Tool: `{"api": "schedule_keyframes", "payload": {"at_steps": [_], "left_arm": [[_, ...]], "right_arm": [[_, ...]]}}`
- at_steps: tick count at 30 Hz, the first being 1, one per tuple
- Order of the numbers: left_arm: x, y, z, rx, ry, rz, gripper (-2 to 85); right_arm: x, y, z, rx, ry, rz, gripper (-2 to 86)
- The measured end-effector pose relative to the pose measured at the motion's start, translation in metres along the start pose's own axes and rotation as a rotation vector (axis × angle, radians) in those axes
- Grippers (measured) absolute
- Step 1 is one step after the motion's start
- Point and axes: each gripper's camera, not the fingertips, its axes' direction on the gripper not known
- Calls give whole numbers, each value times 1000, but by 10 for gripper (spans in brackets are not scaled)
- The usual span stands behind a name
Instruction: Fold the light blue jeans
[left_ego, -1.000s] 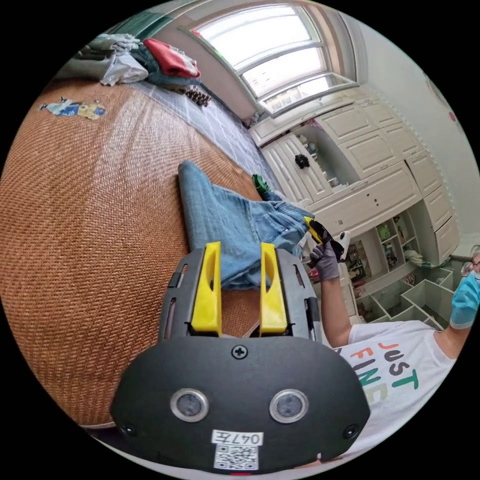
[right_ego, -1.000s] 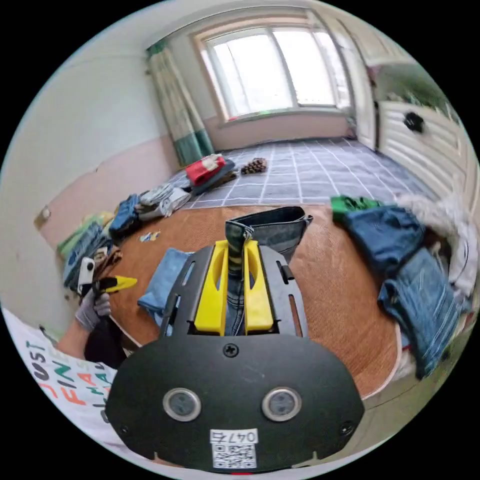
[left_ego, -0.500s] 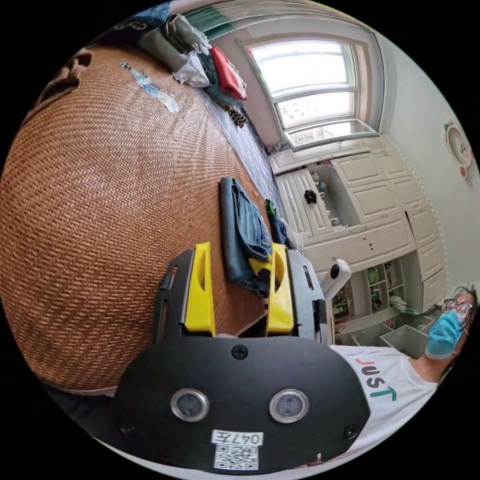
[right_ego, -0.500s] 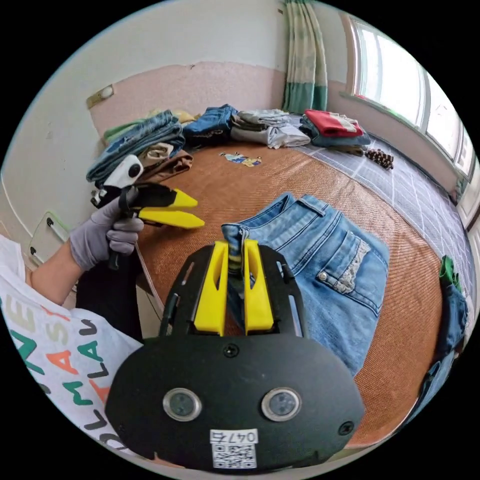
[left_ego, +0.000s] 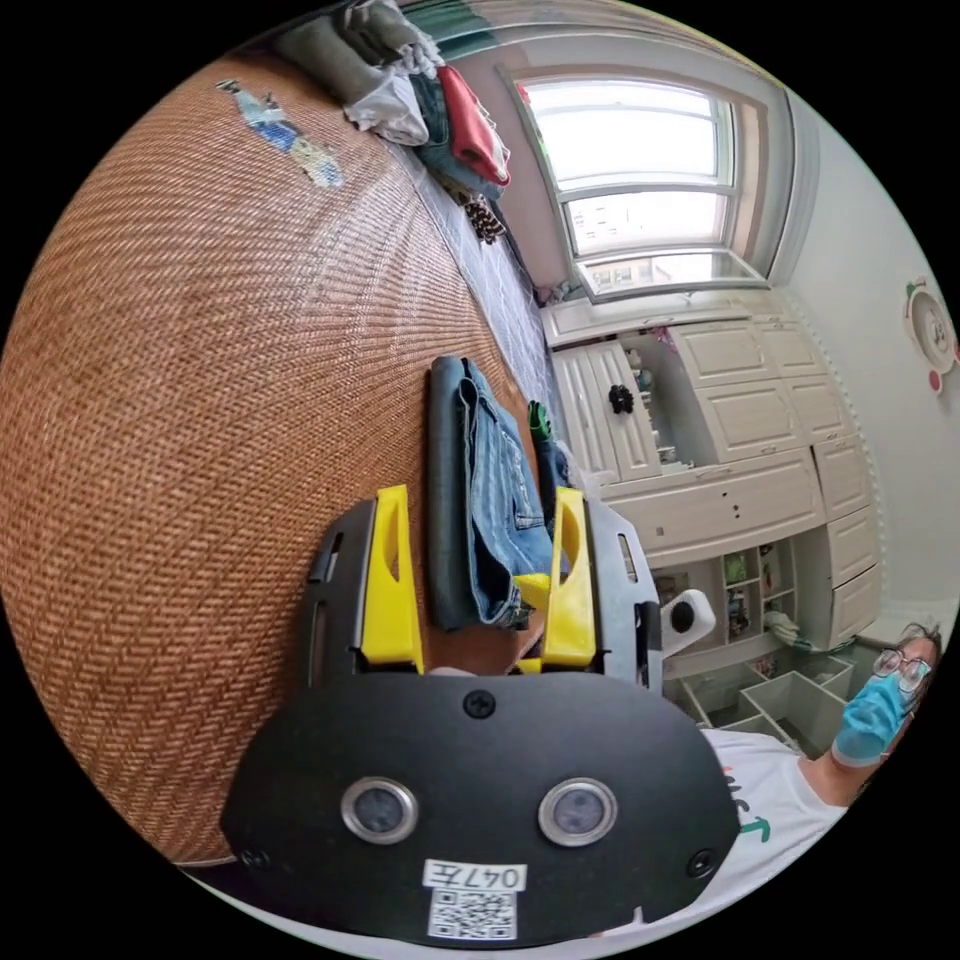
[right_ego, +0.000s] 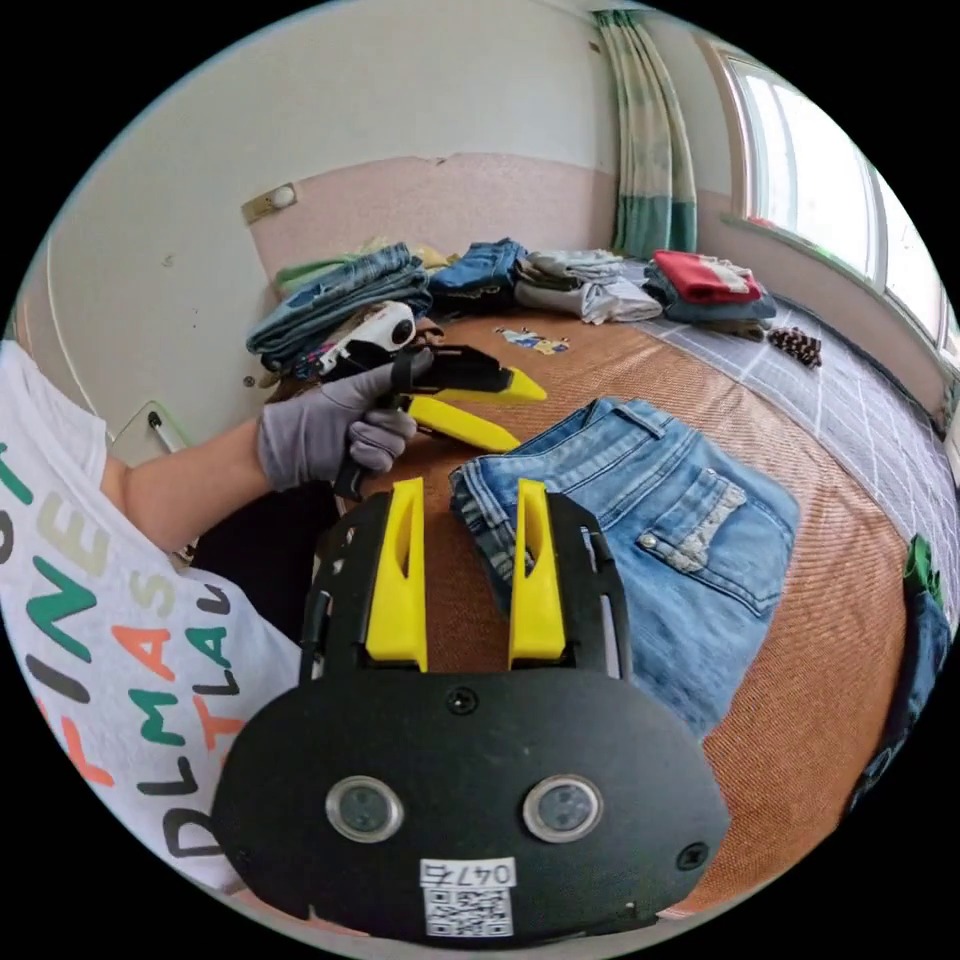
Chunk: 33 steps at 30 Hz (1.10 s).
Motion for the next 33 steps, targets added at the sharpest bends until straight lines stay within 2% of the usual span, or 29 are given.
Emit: {"api": "schedule_keyframes", "payload": {"at_steps": [3, 5, 6, 8, 10, 14, 15, 17, 19, 25, 28, 31, 33], "left_arm": [[2, -11, 18, -42, -14, 17, 186], [-2, -15, 27, -60, -11, 18, 177], [-4, -17, 29, -68, -25, 19, 168], [-10, -20, 28, -78, -42, 22, 152], [-19, -21, 22, -79, -28, 6, 141], [-35, -21, 5, -90, 29, -21, 139], [-37, -21, 1, -96, 17, -17, 132], [-41, -21, -5, -111, -12, -11, 104], [-51, -19, -12, -109, -16, -32, 72], [-78, -6, -52, -71, 130, -84, 89], [-68, -4, -71, -78, 81, -66, 105], [-54, 0, -85, -100, -18, -23, 75], [-52, 6, -105, -90, 3, -17, 50]], "right_arm": [[51, 33, -71, 146, 143, 138, 70], [119, 79, -116, 205, 227, 413, 81], [137, 93, -123, 210, 225, 487, 88], [199, 143, -136, 220, 88, 706, 108], [224, 172, -136, 245, -15, 787, 118], [249, 202, -119, 152, -124, 838, 112], [253, 207, -118, 164, -149, 848, 104], [276, 224, -116, 234, -328, 893, 85], [291, 232, -119, 264, -374, 927, 85], [319, 225, -129, 227, -341, 922, 87], [329, 223, -137, 219, -339, 920, 71], [334, 221, -146, 227, -320, 913, 41], [334, 216, -154, 239, -301, 895, 25]]}}
